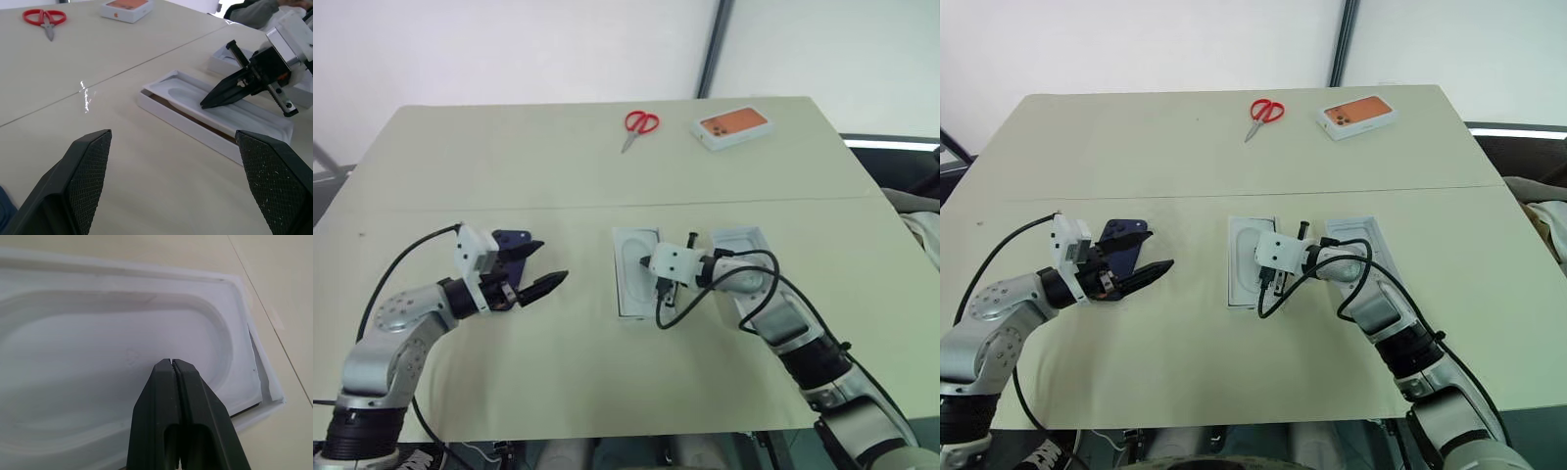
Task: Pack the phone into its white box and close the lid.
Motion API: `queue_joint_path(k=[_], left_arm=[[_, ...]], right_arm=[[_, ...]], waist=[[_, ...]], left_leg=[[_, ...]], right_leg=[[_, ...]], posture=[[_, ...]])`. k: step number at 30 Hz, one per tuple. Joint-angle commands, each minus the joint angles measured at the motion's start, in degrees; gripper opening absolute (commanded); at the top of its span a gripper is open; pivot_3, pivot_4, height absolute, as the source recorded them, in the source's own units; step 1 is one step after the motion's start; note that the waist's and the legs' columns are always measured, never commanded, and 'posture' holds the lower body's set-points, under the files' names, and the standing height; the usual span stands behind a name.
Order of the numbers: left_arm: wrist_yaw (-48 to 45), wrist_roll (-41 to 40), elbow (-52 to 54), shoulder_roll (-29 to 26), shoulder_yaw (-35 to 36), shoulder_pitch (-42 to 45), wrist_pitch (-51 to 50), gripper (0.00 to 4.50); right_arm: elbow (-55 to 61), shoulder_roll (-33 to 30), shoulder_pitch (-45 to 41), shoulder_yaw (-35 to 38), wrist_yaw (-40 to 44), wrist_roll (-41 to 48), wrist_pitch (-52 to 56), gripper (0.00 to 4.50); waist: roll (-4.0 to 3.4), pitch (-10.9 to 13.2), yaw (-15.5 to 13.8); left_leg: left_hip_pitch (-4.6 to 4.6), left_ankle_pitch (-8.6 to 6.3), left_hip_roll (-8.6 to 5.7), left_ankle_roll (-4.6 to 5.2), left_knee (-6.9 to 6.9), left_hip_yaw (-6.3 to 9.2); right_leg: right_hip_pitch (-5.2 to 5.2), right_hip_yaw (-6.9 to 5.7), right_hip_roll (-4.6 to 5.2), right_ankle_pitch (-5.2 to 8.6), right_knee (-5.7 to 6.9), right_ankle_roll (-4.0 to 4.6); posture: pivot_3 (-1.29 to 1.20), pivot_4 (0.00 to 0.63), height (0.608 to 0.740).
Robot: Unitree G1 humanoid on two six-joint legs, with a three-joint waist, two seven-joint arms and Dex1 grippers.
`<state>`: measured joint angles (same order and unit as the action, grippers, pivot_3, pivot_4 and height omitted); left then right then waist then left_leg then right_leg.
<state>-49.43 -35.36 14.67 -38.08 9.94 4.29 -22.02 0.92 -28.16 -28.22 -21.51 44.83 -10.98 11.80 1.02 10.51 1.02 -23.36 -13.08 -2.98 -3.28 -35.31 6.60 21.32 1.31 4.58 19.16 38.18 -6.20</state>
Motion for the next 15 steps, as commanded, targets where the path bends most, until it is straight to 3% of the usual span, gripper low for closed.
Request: queue_joint_path(k=[1, 15], left_arm=[[0.4, 0.5, 0.8, 0.2, 1.0, 0.5, 0.6, 4.3], [0.8, 0.4, 0.5, 0.6, 1.3, 1.2, 0.2, 4.3]], right_arm=[[3.7, 0.0, -2.4, 2.7, 0.7, 1.5, 1.6, 0.05], [5.9, 3.1, 0.8, 0.4, 0.3, 2.8, 5.9, 0.05]], waist=[[0.0, 0.0, 0.0], [0.0, 0.0, 0.0]], left_leg=[[0.0, 0.0, 0.0, 0.0, 0.0, 0.0], [-0.01, 0.0, 0.0, 0.0, 0.01, 0.01]], right_leg=[[0.01, 0.0, 0.0, 0.0, 0.0, 0.0], [0.02, 0.0, 0.02, 0.0, 0.01, 0.0]], posture=[[0.0, 0.15, 0.74], [0.0, 0.15, 0.74]])
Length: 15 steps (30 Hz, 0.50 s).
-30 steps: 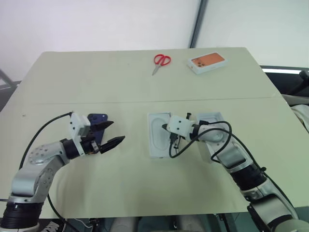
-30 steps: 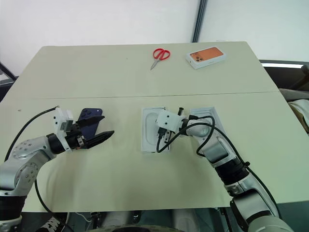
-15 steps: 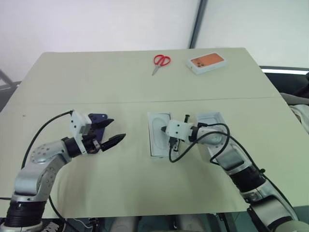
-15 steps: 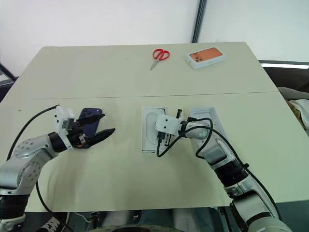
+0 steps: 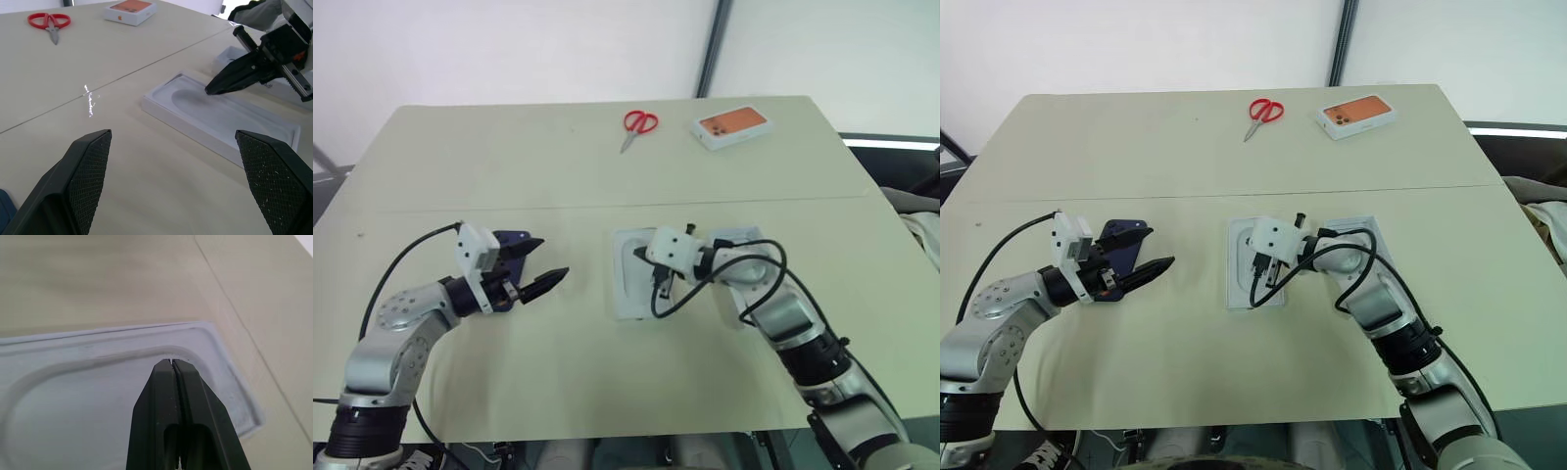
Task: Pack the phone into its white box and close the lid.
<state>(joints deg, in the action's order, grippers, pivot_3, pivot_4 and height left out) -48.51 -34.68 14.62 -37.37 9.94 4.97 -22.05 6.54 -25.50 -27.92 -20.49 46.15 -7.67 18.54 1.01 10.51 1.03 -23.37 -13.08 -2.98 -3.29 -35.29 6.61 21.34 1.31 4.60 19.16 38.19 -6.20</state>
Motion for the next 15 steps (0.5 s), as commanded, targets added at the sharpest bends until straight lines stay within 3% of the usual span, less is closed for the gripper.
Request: queue_joint_path(k=[1, 6, 15], left_arm=[[-0.1, -0.3, 0.5, -0.1, 1.4, 0.5, 0.1, 4.3], [-0.2, -0.3, 0.6, -0.3, 1.6, 0.3, -0.1, 4.3], [0.5, -0.7, -0.3, -0.4, 2.5, 0.8, -0.8, 4.3]], right_arm=[[-0.9, 0.2, 1.1, -1.3, -1.4, -1.5, -1.9, 0.05], [-4.4, -1.7, 1.9, -3.1, -2.4, -5.0, -6.0, 0.05], [-1.4, 1.0, 0.0, 1.0, -2.0, -0.1, -2.7, 0.05]], waist=[[0.0, 0.0, 0.0], [0.0, 0.0, 0.0], [0.0, 0.0, 0.0]], left_leg=[[0.0, 0.0, 0.0, 0.0, 0.0, 0.0], [0.01, 0.01, -0.02, 0.0, -0.05, -0.01], [0.03, 0.06, -0.02, -0.01, -0.07, 0.01]], right_leg=[[0.0, 0.0, 0.0, 0.0, 0.0, 0.0], [-0.02, 0.0, -0.02, 0.0, 0.04, 0.0], [-0.02, 0.0, -0.04, -0.02, 0.13, 0.02]], posture=[[0.0, 0.15, 0.74], [0.0, 0.15, 0.74], [0.0, 0.15, 0.74]])
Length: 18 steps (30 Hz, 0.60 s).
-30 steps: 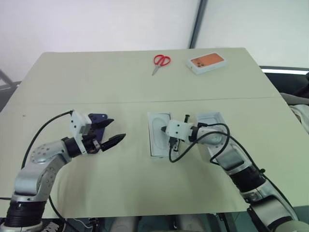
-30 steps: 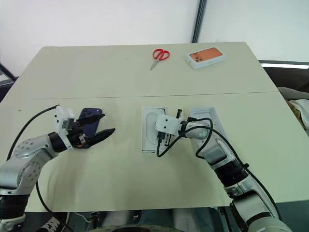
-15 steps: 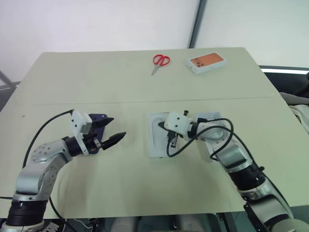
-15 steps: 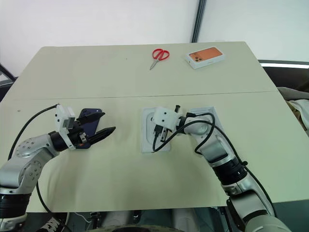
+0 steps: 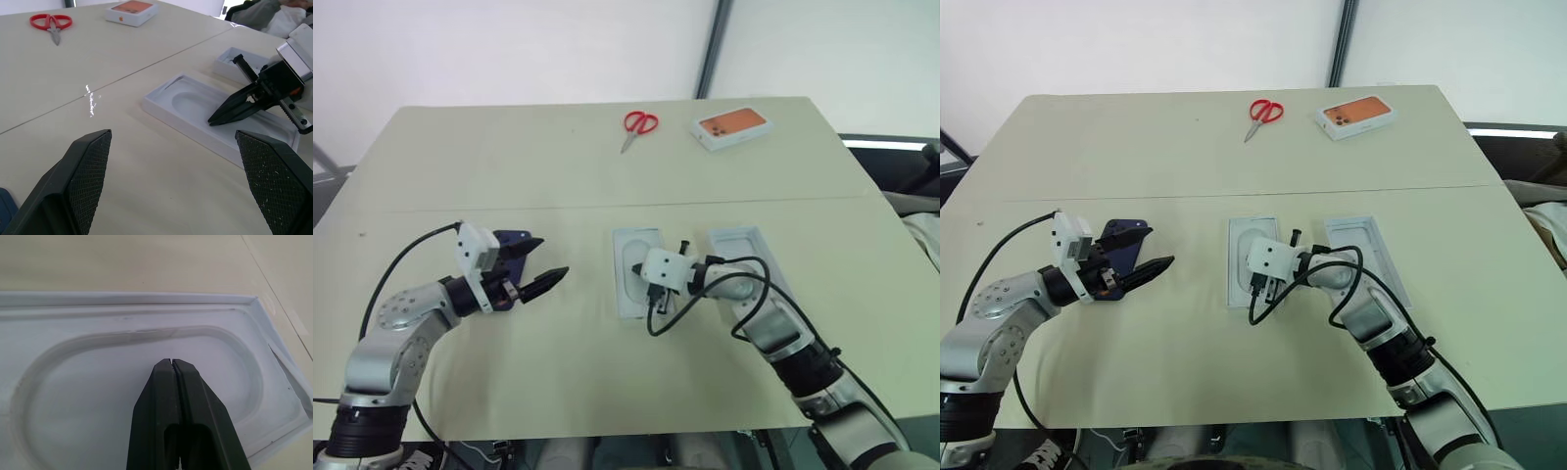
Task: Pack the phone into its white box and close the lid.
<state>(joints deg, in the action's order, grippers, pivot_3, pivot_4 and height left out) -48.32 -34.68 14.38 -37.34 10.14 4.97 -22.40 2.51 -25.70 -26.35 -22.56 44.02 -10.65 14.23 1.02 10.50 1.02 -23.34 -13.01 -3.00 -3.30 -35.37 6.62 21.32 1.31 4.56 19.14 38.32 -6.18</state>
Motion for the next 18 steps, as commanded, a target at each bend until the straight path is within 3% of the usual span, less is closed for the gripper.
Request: queue_joint_path(k=[1, 11, 18], left_arm=[[0.4, -1.0, -0.3, -0.5, 2.7, 1.0, -0.8, 4.3], [0.9, -4.8, -6.6, -3.1, 8.3, 5.0, -7.9, 4.3], [4.1, -10.8, -16.9, -6.1, 14.1, 11.8, -21.9, 4.3]], right_arm=[[3.3, 1.6, -1.9, 3.8, 0.3, 3.9, 2.6, 0.05], [5.3, 7.0, -7.5, 8.5, -0.2, 12.7, 9.5, 0.05], [-2.8, 15.7, -11.1, 3.4, -2.2, 11.5, 1.8, 0.05]], waist=[[0.0, 0.0, 0.0], [0.0, 0.0, 0.1], [0.0, 0.0, 0.4]], left_leg=[[0.0, 0.0, 0.0, 0.0, 0.0, 0.0], [0.0, 0.01, 0.02, -0.01, 0.02, 0.02], [0.0, 0.04, 0.02, -0.05, -0.02, 0.01]], right_leg=[[0.01, 0.0, 0.0, 0.0, 0.0, 0.0], [0.04, 0.0, -0.01, 0.0, 0.03, 0.0], [0.12, 0.0, -0.04, 0.0, 0.19, 0.0]], posture=[[0.0, 0.15, 0.74], [0.0, 0.15, 0.74], [0.0, 0.15, 0.74]])
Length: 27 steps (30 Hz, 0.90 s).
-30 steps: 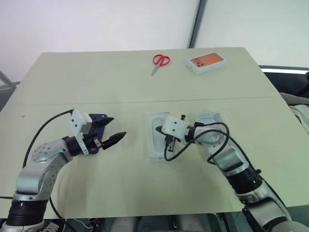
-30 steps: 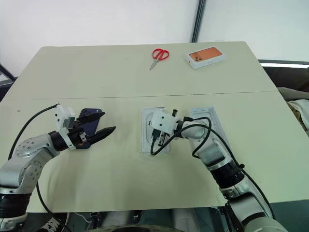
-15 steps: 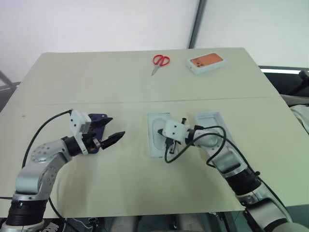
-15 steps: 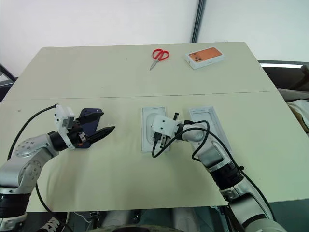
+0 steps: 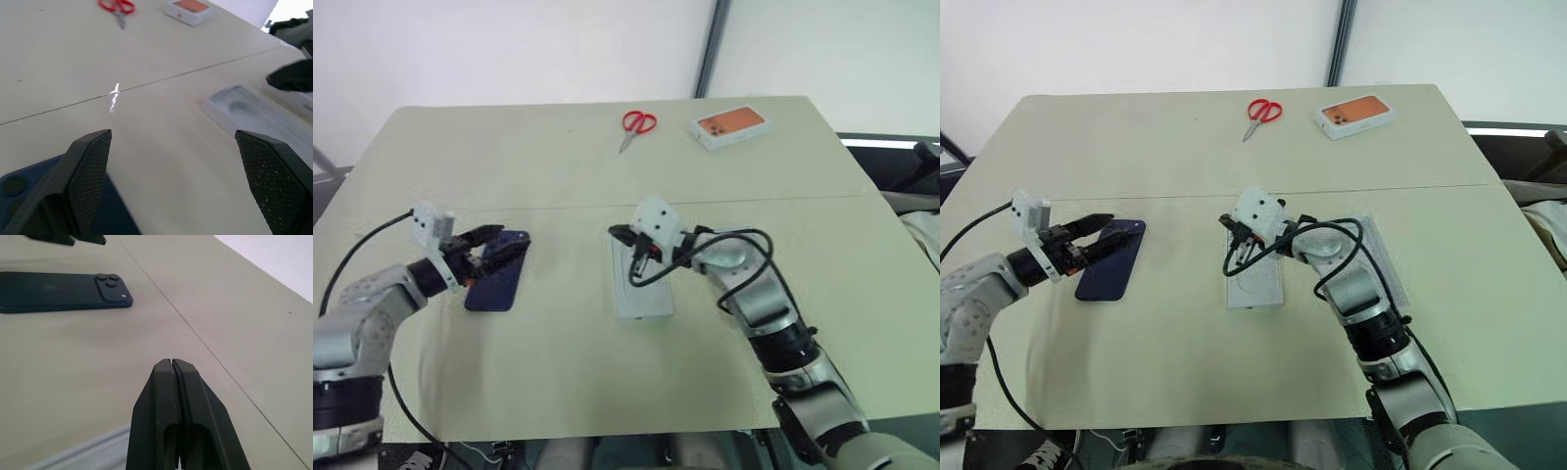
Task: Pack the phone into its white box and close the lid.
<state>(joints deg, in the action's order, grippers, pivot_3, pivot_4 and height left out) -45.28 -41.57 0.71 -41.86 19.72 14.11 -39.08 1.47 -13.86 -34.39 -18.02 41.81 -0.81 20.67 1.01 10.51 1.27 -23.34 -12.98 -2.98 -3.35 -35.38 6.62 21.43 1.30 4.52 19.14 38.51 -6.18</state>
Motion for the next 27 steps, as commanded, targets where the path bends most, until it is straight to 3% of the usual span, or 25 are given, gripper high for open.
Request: queue_joint_path(k=[1, 7, 14, 23, 27], left_arm=[[1.8, -5.4, -5.4, -1.9, 5.8, 3.9, -7.9, 4.3], [3.3, -7.4, -16.0, -4.8, 9.8, 7.7, -16.6, 4.3], [-3.3, 3.6, -23.7, -12.2, 0.9, 5.8, -11.9, 4.3], [-9.7, 8.4, -32.0, -11.8, -5.4, 10.2, -14.8, 4.3], [-13.5, 11.1, -33.1, -11.1, -12.2, 10.7, -19.4, 4.3]], right_arm=[[-3.4, 5.3, -4.0, -1.9, -0.2, 1.2, -6.2, 0.05], [-15.0, 11.4, -8.1, -6.0, -6.6, -5.3, -15.9, 0.05], [-22.9, 16.7, -8.4, -9.1, -11.0, -9.5, -17.5, 0.05], [-29.9, 19.9, -8.3, -14.2, -8.6, -12.6, -18.8, 0.05], [-31.5, 20.5, -8.6, -15.0, -7.5, -13.4, -18.4, 0.05]], waist=[[-0.01, 0.0, 0.4], [0.06, 0.0, 1.3], [0.1, -0.1, 2.2], [0.14, -0.1, 2.1], [0.11, -0.1, 2.1]], left_leg=[[0.0, 0.02, 0.0, -0.03, 0.0, 0.0], [0.01, 0.16, -0.03, -0.13, -0.02, 0.02], [-0.02, 0.51, -0.02, -0.31, 0.22, 0.01], [-0.01, 0.7, -0.03, -0.31, 0.2, 0.03], [0.02, 0.72, -0.06, -0.3, 0.18, 0.03]], right_leg=[[0.03, 0.0, -0.02, 0.0, 0.06, 0.0], [0.17, 0.02, 0.0, 0.0, 0.39, 0.0], [0.76, 0.12, -0.03, -0.06, 0.74, 0.12], [0.81, 0.1, -0.05, -0.15, 0.96, 0.25], [0.79, 0.1, -0.04, -0.16, 1.01, 0.25]], posture=[[0.0, 0.15, 0.74], [0.0, 0.15, 0.74], [0.0, 0.15, 0.74], [0.0, 0.15, 0.74], [0.0, 0.15, 0.74]])
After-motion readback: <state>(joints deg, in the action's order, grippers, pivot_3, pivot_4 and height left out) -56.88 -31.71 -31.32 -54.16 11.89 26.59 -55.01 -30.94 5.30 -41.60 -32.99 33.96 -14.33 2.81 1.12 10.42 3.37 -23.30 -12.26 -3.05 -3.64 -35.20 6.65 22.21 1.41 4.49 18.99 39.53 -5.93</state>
